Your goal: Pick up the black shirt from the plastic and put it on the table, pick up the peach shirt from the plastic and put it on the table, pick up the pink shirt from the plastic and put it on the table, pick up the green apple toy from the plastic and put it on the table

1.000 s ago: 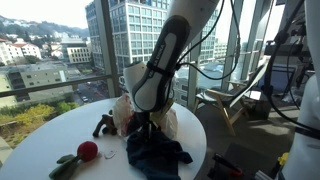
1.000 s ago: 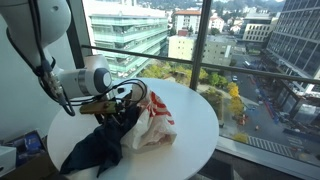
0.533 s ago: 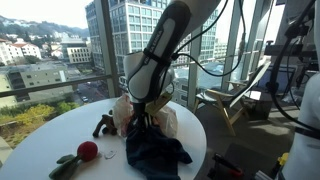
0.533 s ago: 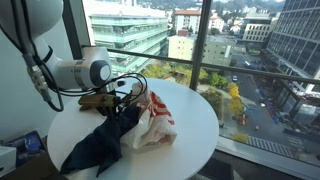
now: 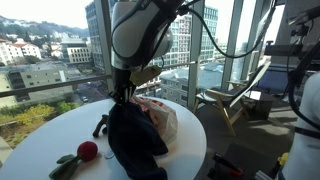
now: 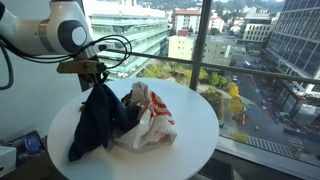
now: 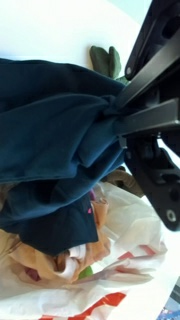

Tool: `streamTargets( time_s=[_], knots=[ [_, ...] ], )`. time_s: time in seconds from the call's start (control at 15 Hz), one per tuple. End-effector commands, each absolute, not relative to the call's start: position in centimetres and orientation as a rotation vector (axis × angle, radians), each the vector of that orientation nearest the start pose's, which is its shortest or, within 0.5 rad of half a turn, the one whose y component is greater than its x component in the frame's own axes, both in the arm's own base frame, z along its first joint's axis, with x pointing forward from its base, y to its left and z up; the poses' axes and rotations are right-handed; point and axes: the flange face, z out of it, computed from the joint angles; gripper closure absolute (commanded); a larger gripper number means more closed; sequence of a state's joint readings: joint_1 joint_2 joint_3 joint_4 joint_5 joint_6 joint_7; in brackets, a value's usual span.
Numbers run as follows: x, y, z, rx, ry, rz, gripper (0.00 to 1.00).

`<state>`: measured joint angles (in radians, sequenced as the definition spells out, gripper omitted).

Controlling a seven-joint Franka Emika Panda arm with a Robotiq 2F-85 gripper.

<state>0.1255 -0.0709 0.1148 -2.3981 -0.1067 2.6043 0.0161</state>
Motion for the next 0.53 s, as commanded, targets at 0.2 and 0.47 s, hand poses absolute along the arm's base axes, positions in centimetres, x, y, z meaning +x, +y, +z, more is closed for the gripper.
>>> streamTargets(
  time_s=[0.2, 0.47],
  knots=[
    [45.9, 21.1, 45.7, -3.021, -0.879, -0.866, 0.98],
    [46.9, 23.8, 43.4, -3.051, -1.048, -1.031, 0.98]
  ],
)
